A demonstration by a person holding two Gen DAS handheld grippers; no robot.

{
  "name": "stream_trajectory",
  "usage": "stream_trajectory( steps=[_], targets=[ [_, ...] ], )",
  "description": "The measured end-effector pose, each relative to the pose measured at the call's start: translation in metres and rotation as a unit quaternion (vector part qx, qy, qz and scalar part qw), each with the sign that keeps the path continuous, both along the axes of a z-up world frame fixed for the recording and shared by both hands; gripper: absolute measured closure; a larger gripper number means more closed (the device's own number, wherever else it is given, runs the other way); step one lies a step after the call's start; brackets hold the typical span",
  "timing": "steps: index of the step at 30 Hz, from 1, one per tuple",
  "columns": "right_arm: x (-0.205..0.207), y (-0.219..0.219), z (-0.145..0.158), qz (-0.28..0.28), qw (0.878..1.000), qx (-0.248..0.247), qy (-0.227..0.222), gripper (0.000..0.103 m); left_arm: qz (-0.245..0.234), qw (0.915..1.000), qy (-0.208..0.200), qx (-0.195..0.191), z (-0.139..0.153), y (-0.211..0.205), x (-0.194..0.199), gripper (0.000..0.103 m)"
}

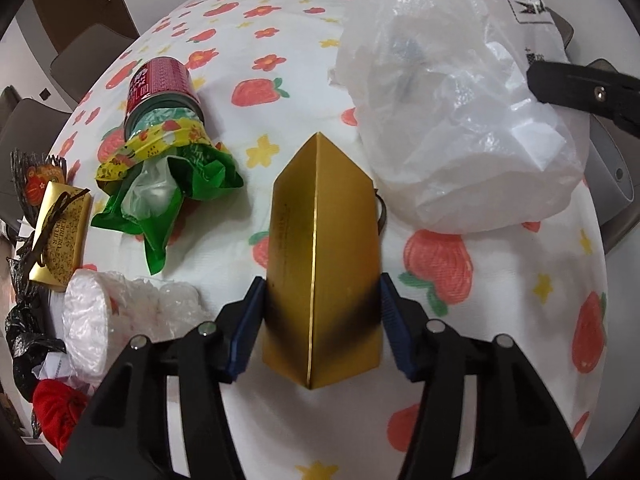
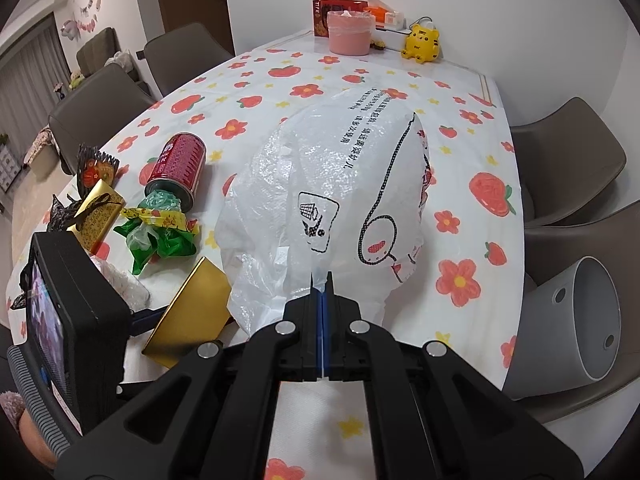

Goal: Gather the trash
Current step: 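Carry the white bag and gold box with both tools to the bin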

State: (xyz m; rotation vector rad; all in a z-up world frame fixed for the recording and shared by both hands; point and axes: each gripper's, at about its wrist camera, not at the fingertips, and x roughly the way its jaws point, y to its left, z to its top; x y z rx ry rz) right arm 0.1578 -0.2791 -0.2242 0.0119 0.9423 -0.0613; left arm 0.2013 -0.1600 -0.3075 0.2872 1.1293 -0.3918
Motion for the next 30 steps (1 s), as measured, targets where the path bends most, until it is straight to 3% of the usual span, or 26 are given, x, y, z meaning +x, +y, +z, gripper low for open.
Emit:
stream_trajectory(
  steps=[10, 19, 30],
  targets=[
    [-0.007, -0.001, 0.010, 0.004, 1.000, 0.005, -0.006, 0.103, 0.022, 0.9988, -0.033, -0.028, 0.052, 0.014, -0.010, 0.047],
    [-0.024, -0.012, 0.029, -0.001, 1.000, 0.010, -0.024, 0.103, 0.017, 0.9979, -0.054, -0.031, 0.080, 0.013, -0.034, 0.047],
    [-0.066, -0.068, 0.060, -0.039, 0.998, 0.011, -0.057, 0.103, -0.029, 0.9958, -0.074, -0.045, 0.111, -0.040, -0.068, 0.047]
  ],
)
